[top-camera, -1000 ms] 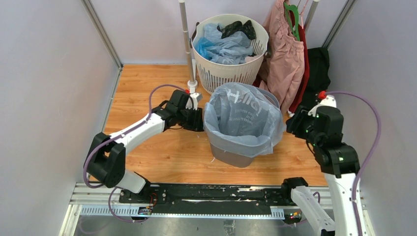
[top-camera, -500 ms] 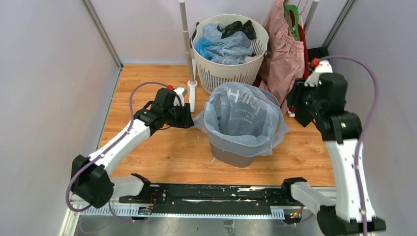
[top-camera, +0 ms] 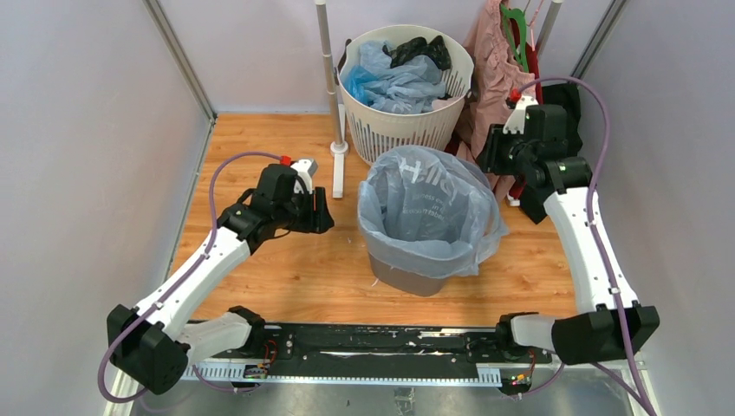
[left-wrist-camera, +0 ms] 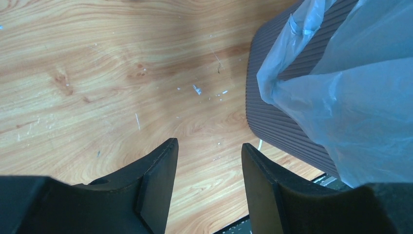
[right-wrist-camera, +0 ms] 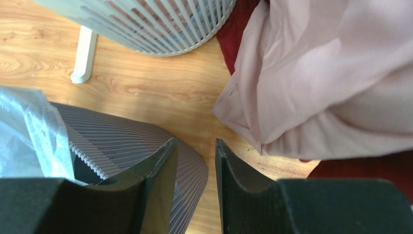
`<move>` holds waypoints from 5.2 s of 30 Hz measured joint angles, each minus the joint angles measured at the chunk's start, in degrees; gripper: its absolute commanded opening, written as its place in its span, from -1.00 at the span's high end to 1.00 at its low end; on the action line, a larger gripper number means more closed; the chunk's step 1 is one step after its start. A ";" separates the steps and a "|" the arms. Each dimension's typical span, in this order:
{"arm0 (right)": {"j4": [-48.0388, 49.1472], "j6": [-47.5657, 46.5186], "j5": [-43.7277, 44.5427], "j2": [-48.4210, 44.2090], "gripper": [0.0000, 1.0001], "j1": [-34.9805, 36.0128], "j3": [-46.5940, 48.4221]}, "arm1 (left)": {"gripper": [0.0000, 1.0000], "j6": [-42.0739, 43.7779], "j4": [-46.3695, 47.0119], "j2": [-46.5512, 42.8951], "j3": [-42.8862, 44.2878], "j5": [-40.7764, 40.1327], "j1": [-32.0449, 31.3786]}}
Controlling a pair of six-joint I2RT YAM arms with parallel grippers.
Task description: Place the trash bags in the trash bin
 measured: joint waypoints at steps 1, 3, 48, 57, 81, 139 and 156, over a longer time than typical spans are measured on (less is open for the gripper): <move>0.63 0.00 -0.76 -1.07 0.24 0.00 -1.14 | -0.10 -0.07 -0.26 -0.55 -0.13 0.02 0.00; 1.53 0.04 -2.05 -3.67 0.24 -0.02 -3.87 | -0.10 -0.11 -0.61 -1.31 -0.15 0.15 0.00; -6.16 10.03 -17.70 -32.59 0.17 12.87 -34.05 | -0.03 -1.57 -13.11 -13.31 7.23 1.46 0.04; -8.70 10.82 -11.98 -31.65 -0.21 12.92 -33.70 | -0.03 -2.84 -13.53 -17.14 2.67 1.81 0.04; -11.21 14.27 -10.71 -33.59 -0.20 12.92 -31.36 | 0.02 -6.62 2.62 -6.05 -2.12 4.68 -0.13; -24.76 33.14 -21.53 -42.84 -0.21 12.92 -36.33 | 0.16 -5.31 -8.20 -21.44 -10.27 6.29 -0.50; 2.78 45.38 -34.07 -38.58 -0.25 16.28 -48.65 | 0.17 -16.20 8.70 -12.63 -19.39 9.38 -7.21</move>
